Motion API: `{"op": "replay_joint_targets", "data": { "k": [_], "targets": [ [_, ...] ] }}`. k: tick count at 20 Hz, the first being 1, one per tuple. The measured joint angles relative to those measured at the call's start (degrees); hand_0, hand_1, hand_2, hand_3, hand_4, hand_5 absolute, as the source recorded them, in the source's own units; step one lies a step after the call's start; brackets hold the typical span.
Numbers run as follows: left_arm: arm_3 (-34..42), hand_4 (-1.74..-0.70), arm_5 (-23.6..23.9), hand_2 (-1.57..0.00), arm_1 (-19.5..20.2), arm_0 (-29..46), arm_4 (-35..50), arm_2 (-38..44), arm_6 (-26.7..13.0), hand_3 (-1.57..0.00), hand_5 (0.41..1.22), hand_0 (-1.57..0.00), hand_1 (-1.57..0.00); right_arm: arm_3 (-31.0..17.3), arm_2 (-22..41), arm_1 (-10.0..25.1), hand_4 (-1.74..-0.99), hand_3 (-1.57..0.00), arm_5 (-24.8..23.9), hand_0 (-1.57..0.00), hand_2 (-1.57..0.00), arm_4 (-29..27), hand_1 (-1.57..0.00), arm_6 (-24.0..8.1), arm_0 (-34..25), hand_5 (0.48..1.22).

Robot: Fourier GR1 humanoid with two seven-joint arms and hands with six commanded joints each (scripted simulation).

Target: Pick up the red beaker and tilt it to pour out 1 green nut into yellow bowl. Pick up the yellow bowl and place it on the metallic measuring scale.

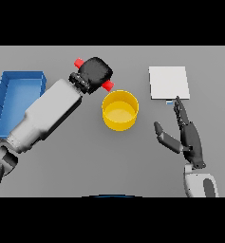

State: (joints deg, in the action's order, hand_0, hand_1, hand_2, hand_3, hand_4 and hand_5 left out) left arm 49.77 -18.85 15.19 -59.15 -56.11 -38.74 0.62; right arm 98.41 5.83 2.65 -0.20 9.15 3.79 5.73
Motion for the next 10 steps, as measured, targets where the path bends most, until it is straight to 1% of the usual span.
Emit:
{"op": "replay_joint_targets", "data": {
  "k": [1,2,3,4,6,8,9,10],
  "targets": [
    [-1.3,-1.73,-0.2,-1.57,-0.6,-1.1,-1.1,-1.1,0.8,-1.43,1.219,-1.57,-1.57,0.1,0.4,0.0,-1.221,0.00,0.0,0.00,0.00,0.5,0.00,0.6,0.5,0.617],
    [-1.5,-1.73,-0.3,-1.57,-0.8,-1.8,-1.9,-2.3,2.3,-1.46,1.219,-1.57,-1.57,0.2,0.6,-0.1,-1.221,0.00,-0.8,0.00,0.00,1.7,0.00,0.0,-0.2,0.610],
    [-2.3,-1.73,-0.6,-1.57,-0.7,-2.8,-2.9,-3.4,3.5,-1.48,1.220,-1.57,-1.57,0.3,0.6,-0.3,-1.214,0.00,-1.2,0.00,0.00,1.8,0.00,0.3,0.0,0.600],
    [-3.0,-1.73,-0.8,-1.57,-1.4,-3.6,-4.2,-4.7,3.7,-1.50,1.220,-1.57,-1.57,-0.2,0.0,0.2,-1.213,0.00,-1.5,0.00,0.00,1.8,0.00,0.6,-0.2,0.591],
    [-3.4,-1.73,-1.3,-1.57,-1.3,-5.0,-6.7,-7.4,4.9,-1.52,1.220,-1.57,-1.57,0.1,0.8,-0.3,-1.193,0.00,-2.0,0.00,0.00,2.9,0.00,0.9,-0.1,0.578],
    [-4.2,-1.74,-0.6,-1.57,-0.8,-6.4,-9.2,-10.2,6.8,-1.54,1.221,-1.57,-1.57,0.0,0.4,-0.1,-1.173,0.00,-2.0,0.00,0.00,2.7,0.00,1.2,-0.4,0.572],
    [-4.6,-1.74,0.0,-1.57,-0.7,-7.2,-10.4,-11.2,7.4,-1.55,1.221,-1.57,-1.57,0.4,1.0,-0.5,-1.160,0.00,-2.7,0.00,0.00,3.8,0.00,1.1,-0.3,0.569],
    [-5.0,-1.74,0.2,-1.57,-0.6,-7.9,-11.8,-12.7,7.9,-1.55,1.221,-1.57,-1.57,0.7,1.0,-0.4,-1.152,0.00,-2.6,0.00,0.00,3.6,0.00,0.8,-0.1,0.567]
  ]
}}
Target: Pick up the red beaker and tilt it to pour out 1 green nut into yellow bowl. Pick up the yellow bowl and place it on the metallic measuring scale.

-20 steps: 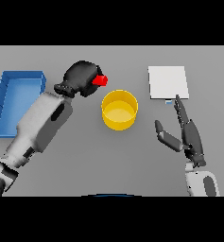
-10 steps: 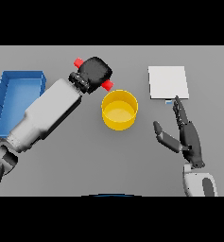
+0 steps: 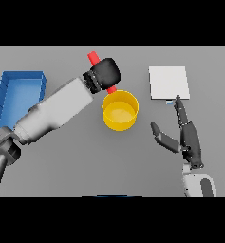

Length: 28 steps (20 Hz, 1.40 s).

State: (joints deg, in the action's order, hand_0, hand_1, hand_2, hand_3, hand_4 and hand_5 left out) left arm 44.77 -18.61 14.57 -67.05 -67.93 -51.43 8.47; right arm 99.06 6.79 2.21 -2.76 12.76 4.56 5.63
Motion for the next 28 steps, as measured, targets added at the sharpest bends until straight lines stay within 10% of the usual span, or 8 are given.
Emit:
{"op": "replay_joint_targets", "data": {
  "k": [17,28],
  "targets": [
    [-4.7,-1.73,2.3,-1.57,-1.1,-16.2,-13.7,-11.9,7.5,-1.57,1.221,-1.57,-1.57,-0.7,-0.7,-0.2,-1.135,0.00,-0.1,0.00,0.00,-0.9,0.00,0.5,-0.3,0.563],
    [-26.1,-1.74,1.2,-1.57,10.4,-28.7,8.7,21.0,-3.5,-1.51,1.221,-1.57,-1.57,-2.0,-0.8,0.8,-1.114,0.00,2.0,0.00,0.00,-2.6,0.00,2.3,-2.0,0.578]
  ]
}}
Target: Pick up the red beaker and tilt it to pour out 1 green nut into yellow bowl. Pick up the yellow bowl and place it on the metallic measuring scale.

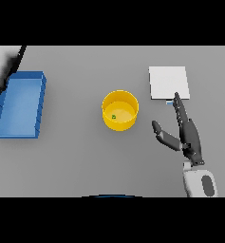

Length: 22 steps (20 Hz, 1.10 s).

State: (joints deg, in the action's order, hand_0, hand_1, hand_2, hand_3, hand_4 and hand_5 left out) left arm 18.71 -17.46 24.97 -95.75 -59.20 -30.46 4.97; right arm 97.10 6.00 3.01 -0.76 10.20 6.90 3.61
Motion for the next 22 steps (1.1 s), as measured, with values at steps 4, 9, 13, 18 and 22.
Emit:
{"op": "replay_joint_targets", "data": {
  "k": [4,9,13,18,22],
  "targets": [
    [-6.1,-1.74,1.4,-1.57,6.9,3.6,14.3,15.0,-1.7,-1.54,1.221,-1.57,-1.57,-1.4,0.6,-0.3,-1.125,0.00,-0.4,0.00,0.00,0.9,0.00,1.0,-0.9,0.601],
    [-7.2,-1.74,10.9,-1.57,9.6,15.1,23.7,22.2,-10.7,-1.56,1.221,-1.57,-1.57,-1.3,1.3,0.5,-1.142,0.00,-0.1,0.00,0.00,2.2,0.00,0.9,-0.3,0.628],
    [-4.1,-1.74,17.4,-1.57,9.8,23.7,32.5,28.6,-16.6,-1.57,1.221,-1.57,-1.57,-1.8,1.2,0.9,-1.133,0.00,0.6,0.00,0.00,1.8,0.00,-0.2,-1.7,0.655],
    [8.2,-1.74,20.7,-1.57,8.4,39.2,40.3,31.2,-20.0,-1.57,1.221,-1.57,-1.57,-2.1,0.9,1.1,-1.151,0.00,0.8,0.00,0.00,1.3,0.00,1.8,-0.8,0.676],
    [23.3,-1.74,23.0,-1.57,6.6,52.3,44.7,31.3,-24.3,-1.57,1.151,-1.57,-1.57,-2.1,1.1,1.7,-1.174,0.00,1.0,0.00,0.00,1.9,0.00,1.4,-0.7,0.676]
  ]
}}
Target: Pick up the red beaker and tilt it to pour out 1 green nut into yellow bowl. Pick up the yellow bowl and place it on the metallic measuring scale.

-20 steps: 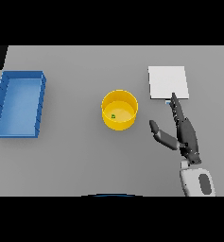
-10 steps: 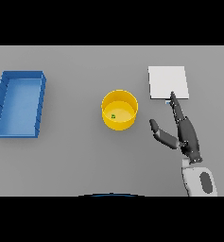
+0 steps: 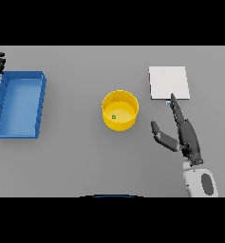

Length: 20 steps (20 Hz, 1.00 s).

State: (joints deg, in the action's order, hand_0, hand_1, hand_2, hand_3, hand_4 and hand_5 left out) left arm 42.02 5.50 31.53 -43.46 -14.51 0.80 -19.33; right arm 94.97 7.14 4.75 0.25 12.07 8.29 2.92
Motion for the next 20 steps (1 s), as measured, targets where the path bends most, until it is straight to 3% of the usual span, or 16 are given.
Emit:
{"op": "replay_joint_targets", "data": {
  "k": [4,6,7,9,12,16,20],
  "targets": [
    [10.7,-1.74,1.5,-1.57,-1.2,7.7,2.1,-0.4,-5.7,-1.57,0.925,-1.57,-1.57,0.9,0.0,-0.2,-1.157,0.00,-0.1,0.00,0.00,-0.3,0.00,0.4,0.9,0.671],
    [14.1,-1.52,1.1,-1.53,-1.2,9.6,2.5,-0.6,-9.8,-1.53,0.818,-1.57,-1.57,0.8,0.0,-0.1,-1.155,0.00,0.5,0.00,0.00,-0.6,0.00,0.1,0.8,0.670],
    [16.1,-1.37,0.0,-1.28,-0.7,10.5,3.0,-0.6,-10.6,-1.32,0.774,-1.47,-1.34,0.8,-0.2,-0.1,-1.153,0.00,0.5,0.00,0.00,-1.0,0.00,0.0,0.9,0.670],
    [20.7,-1.13,-5.7,-0.82,0.9,12.6,5.9,-0.8,-9.0,-0.84,0.705,-0.94,-0.86,1.4,-0.1,-0.1,-1.149,0.00,0.3,0.00,0.00,-0.9,0.00,0.3,0.9,0.670],
    [22.6,-0.92,-11.3,-0.42,1.4,14.5,9.6,-0.7,-9.7,-0.43,0.651,-0.48,-0.44,0.8,-0.2,-0.2,-1.155,0.00,0.2,0.00,0.00,-0.9,0.00,1.0,1.2,0.670],
    [21.5,-0.81,-13.4,-0.17,2.1,13.9,6.6,-3.9,-12.0,-0.18,0.627,-0.20,-0.18,0.2,-0.2,0.1,-1.157,0.00,-0.5,0.00,0.00,0.3,0.00,-0.2,0.1,0.665],
    [21.7,-0.78,-11.5,-0.07,2.3,13.9,4.4,-4.8,-10.1,-0.07,0.631,-0.08,-0.07,0.4,0.3,0.1,-1.144,0.00,-1.3,0.00,0.00,1.7,0.00,-0.4,-0.1,0.644]
  ]
}}
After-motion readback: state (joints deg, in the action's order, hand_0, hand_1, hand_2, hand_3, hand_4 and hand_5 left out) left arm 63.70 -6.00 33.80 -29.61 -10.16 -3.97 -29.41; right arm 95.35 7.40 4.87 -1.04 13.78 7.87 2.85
